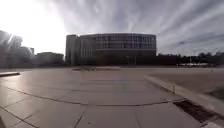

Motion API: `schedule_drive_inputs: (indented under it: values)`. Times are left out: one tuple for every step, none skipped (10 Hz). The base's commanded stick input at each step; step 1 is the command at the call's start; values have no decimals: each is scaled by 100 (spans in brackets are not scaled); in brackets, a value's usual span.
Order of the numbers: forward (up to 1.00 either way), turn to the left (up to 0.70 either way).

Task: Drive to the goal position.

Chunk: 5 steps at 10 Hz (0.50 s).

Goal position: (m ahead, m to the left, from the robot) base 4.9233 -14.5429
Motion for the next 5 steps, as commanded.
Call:
schedule_drive_inputs:
  values:
    - [85, 0]
    - [85, 0]
    - [85, 0]
    - [85, 0]
    - [85, 0]
